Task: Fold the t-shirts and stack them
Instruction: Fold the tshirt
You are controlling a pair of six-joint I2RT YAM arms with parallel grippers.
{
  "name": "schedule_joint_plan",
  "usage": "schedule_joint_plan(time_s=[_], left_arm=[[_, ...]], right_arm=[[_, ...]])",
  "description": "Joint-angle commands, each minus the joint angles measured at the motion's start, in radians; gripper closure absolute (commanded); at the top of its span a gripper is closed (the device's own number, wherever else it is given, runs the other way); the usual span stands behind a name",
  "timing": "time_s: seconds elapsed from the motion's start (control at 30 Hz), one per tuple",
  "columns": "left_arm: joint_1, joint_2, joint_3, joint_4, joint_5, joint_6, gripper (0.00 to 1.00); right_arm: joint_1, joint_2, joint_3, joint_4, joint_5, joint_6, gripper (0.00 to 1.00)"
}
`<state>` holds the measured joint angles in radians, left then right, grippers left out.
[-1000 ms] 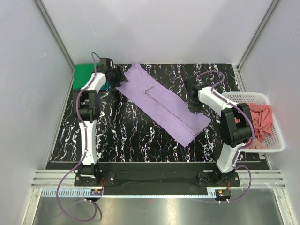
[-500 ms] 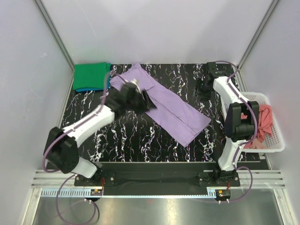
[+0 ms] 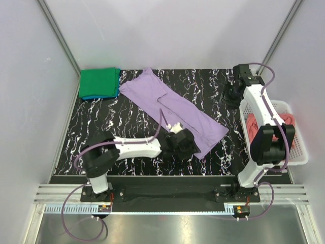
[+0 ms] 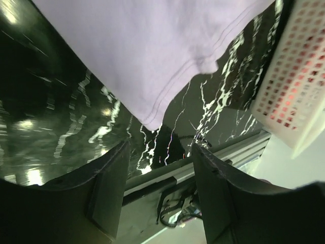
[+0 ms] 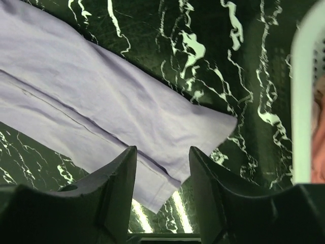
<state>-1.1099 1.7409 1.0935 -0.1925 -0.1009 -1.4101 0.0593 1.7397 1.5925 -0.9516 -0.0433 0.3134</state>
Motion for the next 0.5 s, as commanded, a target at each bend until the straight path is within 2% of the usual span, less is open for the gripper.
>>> schedule_joint_plan(time_s=[0.0,0.13,0.27,0.47], left_arm=[[-0.065,0.060,0.061,0.104,-0.095,-0.135,0.43],[-0.103,0.134,0.124,0.074,-0.117,-0.188,0.43],[-0.133,0.141,0.141,-0.016,-0.177,-0.257,0.41],[-0.136,0.118,0.055,0.036,-0.223,-0.349,0.43]], right_arm=[[-0.010,-0.088,-0.035,-0.016,-0.001,0.029,0.47],[-0.010,-0.115,-0.058,-0.018,-0.006,0.036,0.48],[-0.009,-0.144,-0.095,-0.009,-0.007,0.038,0.48],[-0.010,-0.167,-0.135,0.001,-0.007,0.038,0.49]])
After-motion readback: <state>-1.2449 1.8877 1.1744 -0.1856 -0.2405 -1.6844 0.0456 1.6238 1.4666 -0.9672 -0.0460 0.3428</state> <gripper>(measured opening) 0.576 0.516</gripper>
